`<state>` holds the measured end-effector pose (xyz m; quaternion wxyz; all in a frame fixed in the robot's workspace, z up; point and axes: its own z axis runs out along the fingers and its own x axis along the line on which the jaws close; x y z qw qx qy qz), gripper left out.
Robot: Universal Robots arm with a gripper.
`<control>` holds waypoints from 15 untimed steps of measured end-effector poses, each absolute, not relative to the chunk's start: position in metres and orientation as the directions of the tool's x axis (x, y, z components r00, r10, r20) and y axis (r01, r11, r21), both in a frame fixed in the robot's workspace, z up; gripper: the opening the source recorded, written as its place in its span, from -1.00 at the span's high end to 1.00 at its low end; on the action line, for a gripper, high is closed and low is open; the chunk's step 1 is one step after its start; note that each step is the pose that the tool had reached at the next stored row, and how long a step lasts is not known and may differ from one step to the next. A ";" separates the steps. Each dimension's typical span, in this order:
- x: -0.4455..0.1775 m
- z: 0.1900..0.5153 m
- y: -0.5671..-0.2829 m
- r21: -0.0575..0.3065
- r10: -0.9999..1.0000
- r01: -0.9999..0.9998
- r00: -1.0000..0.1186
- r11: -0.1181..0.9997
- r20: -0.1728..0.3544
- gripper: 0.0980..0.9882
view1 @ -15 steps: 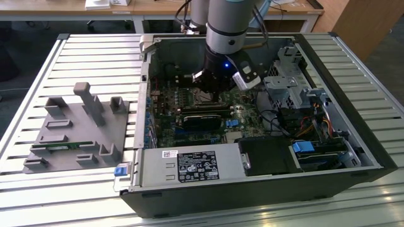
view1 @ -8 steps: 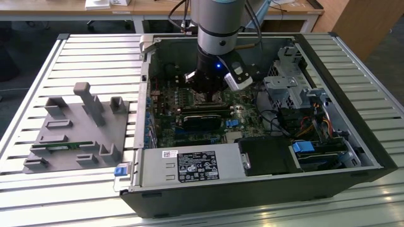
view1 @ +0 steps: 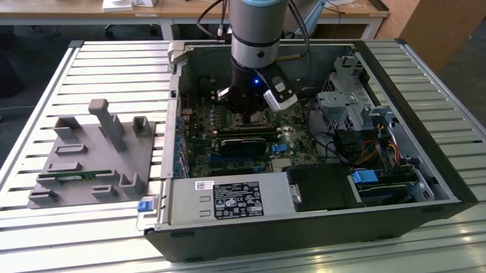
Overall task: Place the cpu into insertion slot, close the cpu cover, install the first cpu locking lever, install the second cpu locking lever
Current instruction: 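Install the second cpu locking lever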
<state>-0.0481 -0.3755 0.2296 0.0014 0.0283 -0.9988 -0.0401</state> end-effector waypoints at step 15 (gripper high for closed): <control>-0.049 0.228 -0.380 0.115 -0.057 -0.056 -0.998 0.992 -0.001 0.98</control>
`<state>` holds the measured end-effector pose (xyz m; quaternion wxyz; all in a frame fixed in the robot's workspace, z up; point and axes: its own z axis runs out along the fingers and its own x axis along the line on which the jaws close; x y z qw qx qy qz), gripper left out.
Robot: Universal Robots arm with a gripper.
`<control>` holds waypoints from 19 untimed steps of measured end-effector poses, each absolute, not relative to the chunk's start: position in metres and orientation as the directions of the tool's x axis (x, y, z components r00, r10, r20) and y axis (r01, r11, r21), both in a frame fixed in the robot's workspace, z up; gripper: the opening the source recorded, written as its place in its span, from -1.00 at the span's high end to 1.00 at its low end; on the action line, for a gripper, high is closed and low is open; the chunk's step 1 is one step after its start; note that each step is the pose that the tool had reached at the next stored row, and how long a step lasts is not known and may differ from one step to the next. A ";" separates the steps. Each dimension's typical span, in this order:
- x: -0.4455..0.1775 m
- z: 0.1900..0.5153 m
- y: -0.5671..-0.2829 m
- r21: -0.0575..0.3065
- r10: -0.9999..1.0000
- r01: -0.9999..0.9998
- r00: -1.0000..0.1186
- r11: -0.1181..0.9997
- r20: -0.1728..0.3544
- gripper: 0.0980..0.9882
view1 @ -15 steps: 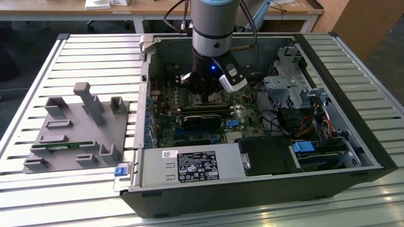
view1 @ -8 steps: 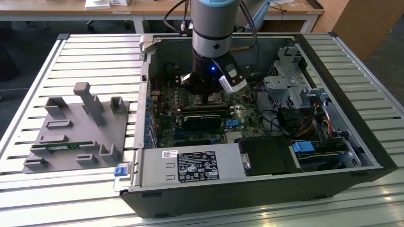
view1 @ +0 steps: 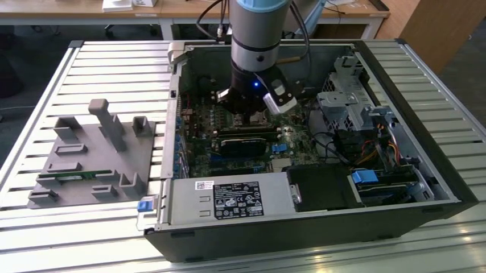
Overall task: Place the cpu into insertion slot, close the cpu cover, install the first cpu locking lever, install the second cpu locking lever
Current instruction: 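Install the second cpu locking lever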
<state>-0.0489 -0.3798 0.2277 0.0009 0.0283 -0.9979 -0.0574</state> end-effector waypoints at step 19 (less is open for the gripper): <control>-0.057 0.219 -0.391 0.153 -0.056 -0.056 -0.998 0.987 -0.004 0.98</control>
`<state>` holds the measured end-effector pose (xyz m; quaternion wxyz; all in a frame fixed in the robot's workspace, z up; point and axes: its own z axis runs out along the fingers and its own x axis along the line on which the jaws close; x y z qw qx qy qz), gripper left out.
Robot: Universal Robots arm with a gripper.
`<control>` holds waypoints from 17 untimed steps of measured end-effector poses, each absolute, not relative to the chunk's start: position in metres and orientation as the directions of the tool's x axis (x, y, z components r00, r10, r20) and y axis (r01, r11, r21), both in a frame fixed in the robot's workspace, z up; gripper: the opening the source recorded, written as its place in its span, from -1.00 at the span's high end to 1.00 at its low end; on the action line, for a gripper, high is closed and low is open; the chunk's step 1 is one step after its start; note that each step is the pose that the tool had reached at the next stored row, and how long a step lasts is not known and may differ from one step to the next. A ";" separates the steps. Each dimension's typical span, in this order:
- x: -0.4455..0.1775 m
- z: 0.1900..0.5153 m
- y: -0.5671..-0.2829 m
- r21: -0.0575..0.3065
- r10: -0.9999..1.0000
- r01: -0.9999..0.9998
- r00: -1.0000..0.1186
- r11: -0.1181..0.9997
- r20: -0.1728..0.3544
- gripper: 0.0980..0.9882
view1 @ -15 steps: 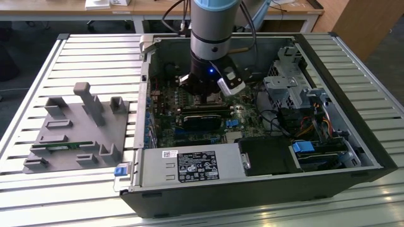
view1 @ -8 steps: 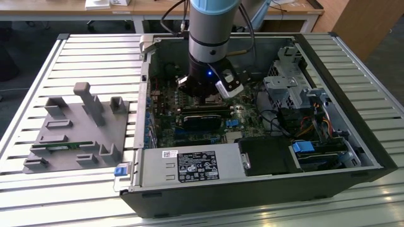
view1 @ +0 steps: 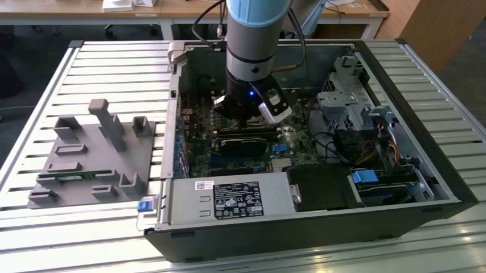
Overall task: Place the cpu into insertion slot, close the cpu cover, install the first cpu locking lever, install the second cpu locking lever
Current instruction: 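Install the second cpu locking lever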
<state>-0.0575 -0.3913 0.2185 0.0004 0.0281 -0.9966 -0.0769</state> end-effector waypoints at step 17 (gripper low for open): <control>-0.070 0.209 -0.395 0.187 -0.056 -0.056 -0.998 0.981 -0.007 0.98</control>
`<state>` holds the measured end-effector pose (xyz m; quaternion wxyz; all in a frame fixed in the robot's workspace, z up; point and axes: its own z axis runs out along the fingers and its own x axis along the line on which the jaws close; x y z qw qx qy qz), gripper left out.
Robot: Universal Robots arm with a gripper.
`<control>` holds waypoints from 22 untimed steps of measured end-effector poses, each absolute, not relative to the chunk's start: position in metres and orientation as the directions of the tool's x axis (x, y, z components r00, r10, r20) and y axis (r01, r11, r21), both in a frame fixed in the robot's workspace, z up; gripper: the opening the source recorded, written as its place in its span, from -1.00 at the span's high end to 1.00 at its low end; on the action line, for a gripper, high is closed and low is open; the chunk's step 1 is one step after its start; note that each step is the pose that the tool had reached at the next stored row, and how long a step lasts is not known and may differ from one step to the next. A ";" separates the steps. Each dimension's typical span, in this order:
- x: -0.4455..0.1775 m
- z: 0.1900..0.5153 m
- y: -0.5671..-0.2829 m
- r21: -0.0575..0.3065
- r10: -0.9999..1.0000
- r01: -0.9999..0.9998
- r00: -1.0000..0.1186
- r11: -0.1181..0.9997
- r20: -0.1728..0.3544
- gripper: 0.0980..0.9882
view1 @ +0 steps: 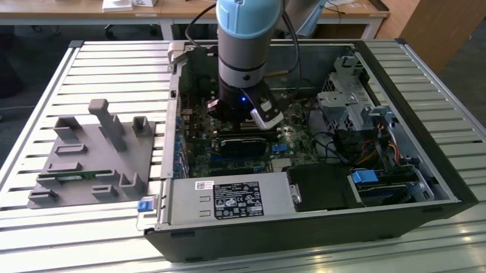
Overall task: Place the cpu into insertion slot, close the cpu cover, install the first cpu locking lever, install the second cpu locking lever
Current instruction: 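Install the second cpu locking lever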
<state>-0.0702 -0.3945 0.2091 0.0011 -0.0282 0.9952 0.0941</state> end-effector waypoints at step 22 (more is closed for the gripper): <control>-0.073 0.198 -0.399 0.246 -0.055 -0.056 -0.998 0.968 -0.011 0.98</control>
